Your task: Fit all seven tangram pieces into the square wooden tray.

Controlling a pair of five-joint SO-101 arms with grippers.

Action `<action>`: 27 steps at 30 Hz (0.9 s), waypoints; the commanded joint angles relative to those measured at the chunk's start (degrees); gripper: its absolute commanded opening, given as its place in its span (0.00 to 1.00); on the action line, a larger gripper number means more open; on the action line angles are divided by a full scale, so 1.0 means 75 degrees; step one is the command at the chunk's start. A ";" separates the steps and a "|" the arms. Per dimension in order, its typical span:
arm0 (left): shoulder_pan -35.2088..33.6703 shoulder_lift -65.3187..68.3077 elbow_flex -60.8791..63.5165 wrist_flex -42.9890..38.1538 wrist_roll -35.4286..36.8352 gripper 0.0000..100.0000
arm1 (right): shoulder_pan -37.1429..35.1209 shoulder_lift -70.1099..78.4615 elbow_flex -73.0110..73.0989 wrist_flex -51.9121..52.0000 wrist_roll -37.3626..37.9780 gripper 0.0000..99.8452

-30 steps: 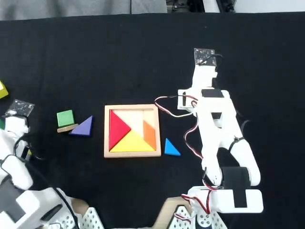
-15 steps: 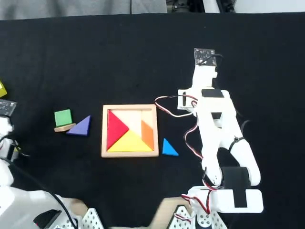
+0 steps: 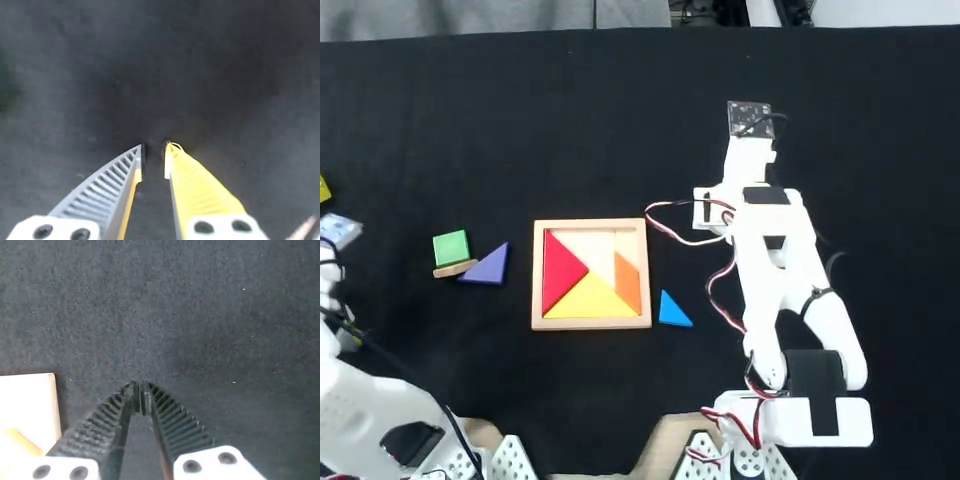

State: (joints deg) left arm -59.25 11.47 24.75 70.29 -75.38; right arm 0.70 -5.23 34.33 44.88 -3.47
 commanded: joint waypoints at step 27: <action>0.3007 -0.7420 0.5163 -0.4114 0.7818 0.10 | 0.2168 0.2983 -0.2503 0.1160 0.3470 0.01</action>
State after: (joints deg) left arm -37.71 -42.42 61.23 46.90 -24.57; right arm 14.77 17.36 18.51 53.14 19.12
